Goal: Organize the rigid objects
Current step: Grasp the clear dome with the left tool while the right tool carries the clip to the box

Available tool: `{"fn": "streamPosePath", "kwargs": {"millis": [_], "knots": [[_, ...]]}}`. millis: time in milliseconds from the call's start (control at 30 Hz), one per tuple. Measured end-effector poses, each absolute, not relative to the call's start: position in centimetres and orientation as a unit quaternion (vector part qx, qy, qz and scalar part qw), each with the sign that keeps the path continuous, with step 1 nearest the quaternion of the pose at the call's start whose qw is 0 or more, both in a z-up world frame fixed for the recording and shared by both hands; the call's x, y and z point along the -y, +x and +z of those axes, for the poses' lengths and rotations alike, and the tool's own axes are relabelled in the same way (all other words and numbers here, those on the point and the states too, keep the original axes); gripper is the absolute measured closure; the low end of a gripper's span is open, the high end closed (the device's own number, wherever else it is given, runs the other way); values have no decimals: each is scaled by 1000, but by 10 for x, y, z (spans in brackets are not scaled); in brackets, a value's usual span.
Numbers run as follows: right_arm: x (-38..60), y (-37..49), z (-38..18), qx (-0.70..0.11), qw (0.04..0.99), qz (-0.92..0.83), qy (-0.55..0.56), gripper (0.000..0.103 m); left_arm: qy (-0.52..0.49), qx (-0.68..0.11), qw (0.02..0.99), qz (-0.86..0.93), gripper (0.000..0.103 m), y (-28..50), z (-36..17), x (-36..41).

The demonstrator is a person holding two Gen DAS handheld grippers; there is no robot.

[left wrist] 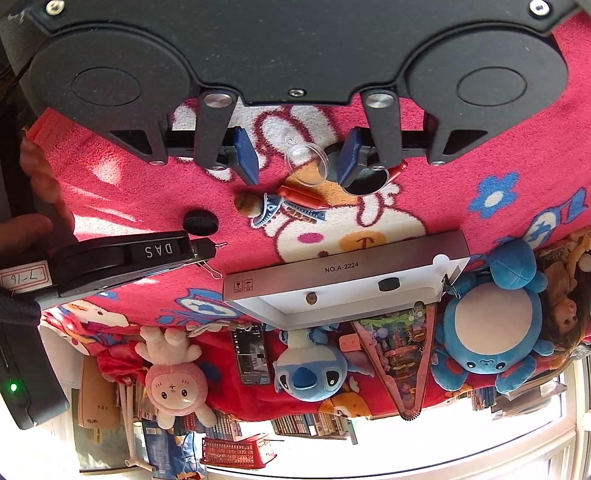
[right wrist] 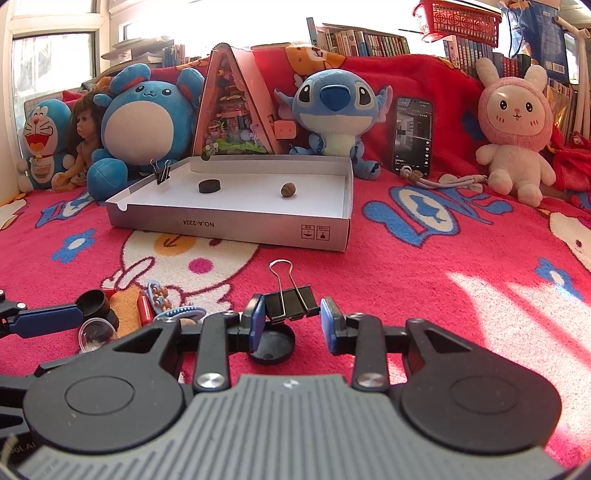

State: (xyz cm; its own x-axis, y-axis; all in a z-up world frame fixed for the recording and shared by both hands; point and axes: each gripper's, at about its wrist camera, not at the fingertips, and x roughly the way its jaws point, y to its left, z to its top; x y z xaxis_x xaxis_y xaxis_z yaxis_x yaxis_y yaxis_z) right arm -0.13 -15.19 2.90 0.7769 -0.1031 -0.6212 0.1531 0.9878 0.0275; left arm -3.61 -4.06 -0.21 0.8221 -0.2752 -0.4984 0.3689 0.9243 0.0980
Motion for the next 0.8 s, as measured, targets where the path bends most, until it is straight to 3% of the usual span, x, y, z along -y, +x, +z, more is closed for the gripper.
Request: {"fn": "streamPosePath", "kwargs": {"millis": [200,800], "knots": [[153,-2,29,-327,942,-69,40,65,113,-245,947,-172,77,-32,-10,45],[155,4,37,-313,946,-74,37,65,31,-248,956,-157,77,3,22,19]]}}
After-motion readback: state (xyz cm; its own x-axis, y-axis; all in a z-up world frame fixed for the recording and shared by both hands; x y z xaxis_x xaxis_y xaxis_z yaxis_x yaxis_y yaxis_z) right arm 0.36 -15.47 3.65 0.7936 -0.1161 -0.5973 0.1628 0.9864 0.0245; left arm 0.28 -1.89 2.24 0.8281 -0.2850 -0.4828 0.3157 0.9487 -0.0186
